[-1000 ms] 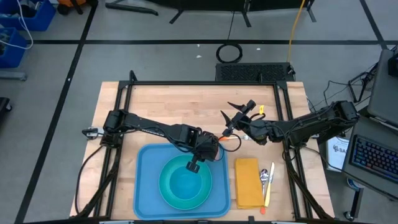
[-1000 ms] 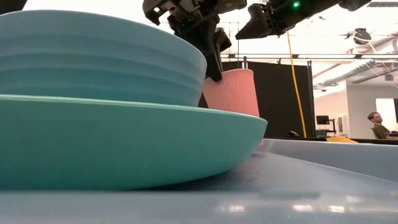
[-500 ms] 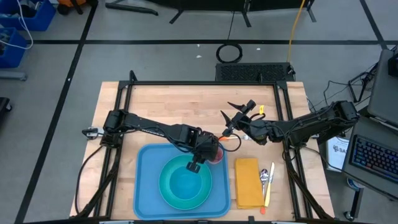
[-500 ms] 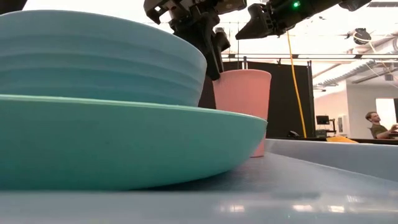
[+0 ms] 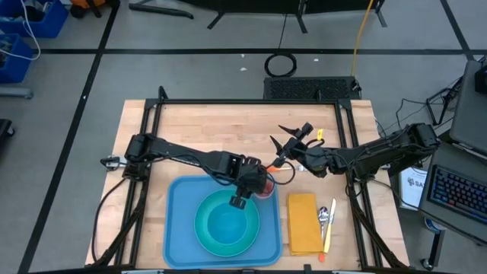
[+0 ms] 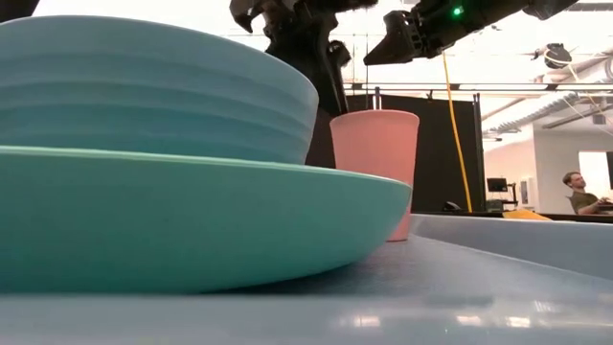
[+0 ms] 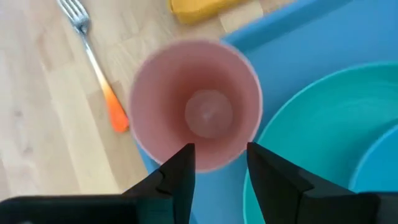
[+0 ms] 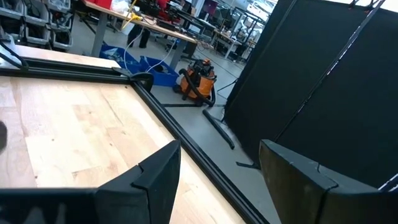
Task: Set up tray
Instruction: Put the pink cup on the serving tray to the top right of the light blue plate, then put the yellow table napkin on the serving tray to the left of the light blue plate
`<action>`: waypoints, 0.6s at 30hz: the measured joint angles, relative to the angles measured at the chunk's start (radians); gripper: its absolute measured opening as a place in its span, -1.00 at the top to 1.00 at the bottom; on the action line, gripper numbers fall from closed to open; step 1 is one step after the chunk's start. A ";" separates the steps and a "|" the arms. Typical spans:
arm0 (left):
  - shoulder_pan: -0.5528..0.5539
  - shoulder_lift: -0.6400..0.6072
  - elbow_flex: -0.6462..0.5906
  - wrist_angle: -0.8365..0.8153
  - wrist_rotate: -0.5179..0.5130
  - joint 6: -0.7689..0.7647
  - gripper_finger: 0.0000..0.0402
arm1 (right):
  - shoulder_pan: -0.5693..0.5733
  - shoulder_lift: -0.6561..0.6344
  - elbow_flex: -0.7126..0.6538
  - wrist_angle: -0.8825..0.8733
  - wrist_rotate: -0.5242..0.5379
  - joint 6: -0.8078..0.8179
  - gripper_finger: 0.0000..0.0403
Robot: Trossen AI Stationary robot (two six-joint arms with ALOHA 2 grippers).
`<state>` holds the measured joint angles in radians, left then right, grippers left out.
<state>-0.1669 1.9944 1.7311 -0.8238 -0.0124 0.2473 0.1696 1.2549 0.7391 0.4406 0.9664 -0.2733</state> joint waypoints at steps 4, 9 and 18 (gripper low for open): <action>-0.005 -0.008 0.035 -0.027 0.002 -0.007 0.25 | 0.001 0.000 0.000 0.005 0.000 0.001 -0.04; -0.005 -0.021 0.043 -0.039 -0.016 -0.014 0.25 | 0.000 0.000 0.000 0.005 0.000 0.003 -0.04; -0.005 -0.064 0.042 -0.046 -0.049 -0.022 0.25 | 0.000 0.000 -0.001 0.005 0.000 0.003 -0.04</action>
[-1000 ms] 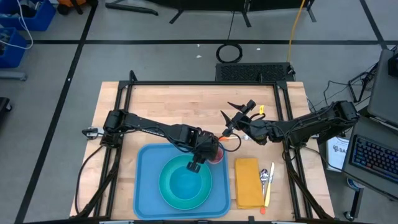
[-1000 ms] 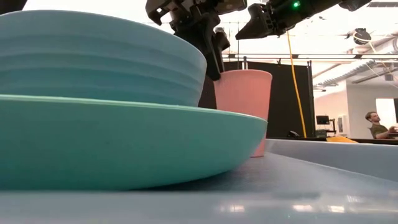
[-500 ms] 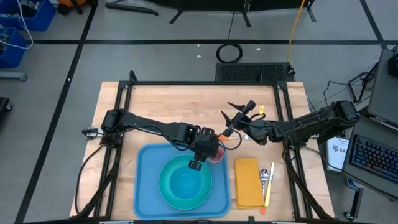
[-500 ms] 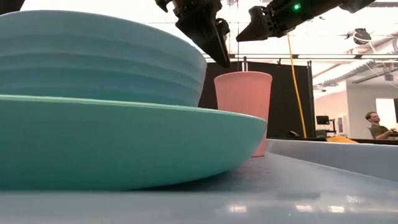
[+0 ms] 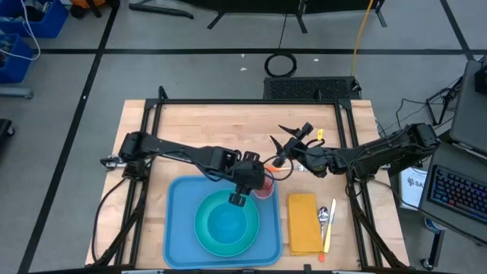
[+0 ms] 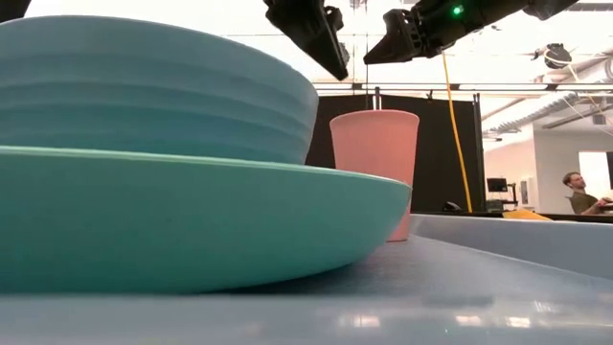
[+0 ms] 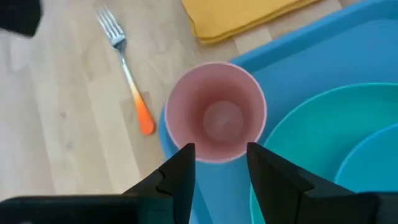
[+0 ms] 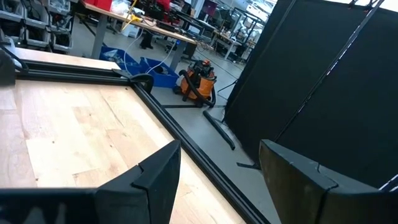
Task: Set up tray
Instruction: Put the yellow table napkin on the serving tray to the left of the light blue plate
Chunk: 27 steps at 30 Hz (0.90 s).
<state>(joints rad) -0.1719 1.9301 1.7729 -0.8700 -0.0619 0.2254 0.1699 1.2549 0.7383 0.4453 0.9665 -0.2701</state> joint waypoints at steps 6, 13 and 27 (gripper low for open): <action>0.004 -0.055 0.000 0.000 -0.068 -0.029 0.25 | 0.000 0.000 -0.001 0.000 0.000 0.000 -0.04; 0.016 -0.162 0.000 -0.029 -0.084 -0.083 0.25 | 0.001 0.000 -0.001 0.000 0.000 -0.001 -0.04; -0.027 -0.402 -0.018 -0.231 -0.078 -0.163 0.25 | 0.002 0.000 -0.001 -0.010 0.000 0.011 -0.04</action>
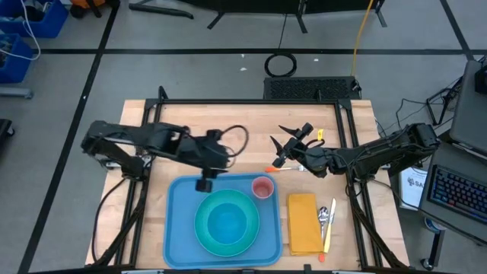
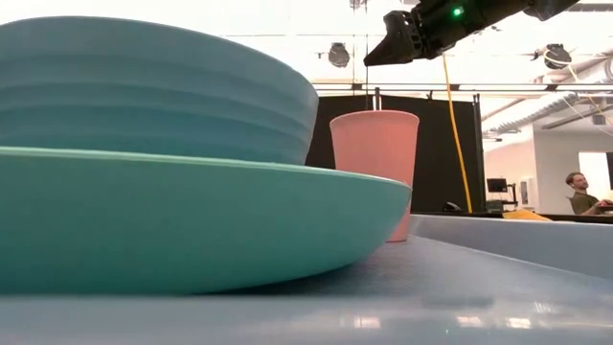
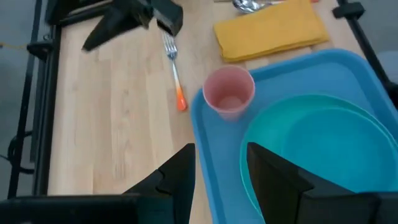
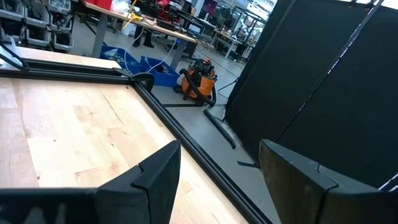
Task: Set up tray
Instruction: Put the yellow table napkin on the serving tray to the left of the light blue plate
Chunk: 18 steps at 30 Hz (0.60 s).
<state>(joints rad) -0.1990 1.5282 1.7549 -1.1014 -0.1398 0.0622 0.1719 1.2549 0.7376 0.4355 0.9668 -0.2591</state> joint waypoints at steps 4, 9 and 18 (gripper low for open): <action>-0.041 -0.098 -0.034 -0.076 -0.019 -0.079 0.26 | 0.000 0.000 0.000 -0.001 0.000 0.002 -0.04; -0.147 -0.274 -0.151 -0.056 -0.132 -0.157 0.26 | 0.000 0.000 0.000 0.000 0.000 0.004 -0.04; -0.324 -0.562 -0.473 0.113 -0.339 -0.319 0.26 | 0.000 0.000 0.000 0.001 -0.001 0.008 -0.04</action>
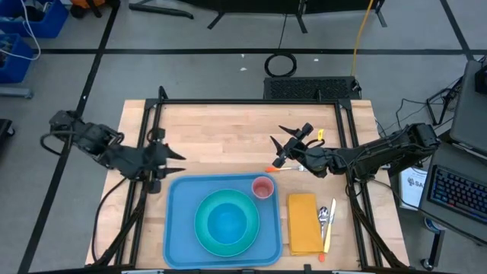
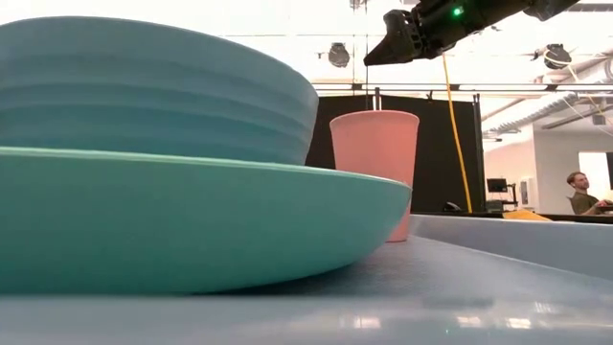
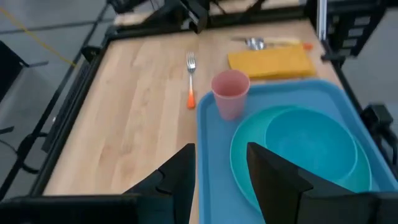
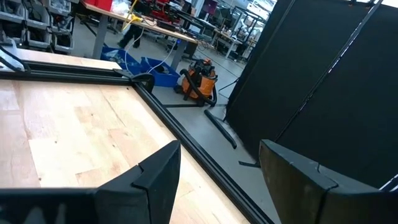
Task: Set up tray
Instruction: Put the yellow table napkin on the serving tray to the left of the light blue plate
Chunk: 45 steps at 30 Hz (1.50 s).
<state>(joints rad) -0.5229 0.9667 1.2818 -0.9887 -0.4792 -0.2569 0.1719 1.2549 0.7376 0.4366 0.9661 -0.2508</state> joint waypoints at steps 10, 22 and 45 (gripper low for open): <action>-0.119 -0.145 -0.406 0.411 -0.135 0.013 0.26 | 0.001 0.000 0.000 0.000 -0.018 0.000 -0.04; -0.253 -0.151 -0.724 0.858 -0.372 0.022 0.26 | 0.024 0.000 0.000 0.008 -0.052 0.002 -0.04; -0.366 -0.152 -0.786 1.008 -0.474 0.088 0.26 | 0.432 -0.087 0.003 -0.102 0.056 -0.035 -0.04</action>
<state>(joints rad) -0.8890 0.8146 0.4961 0.0193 -0.9535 -0.1685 0.6039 1.1675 0.7406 0.3342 1.0216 -0.2857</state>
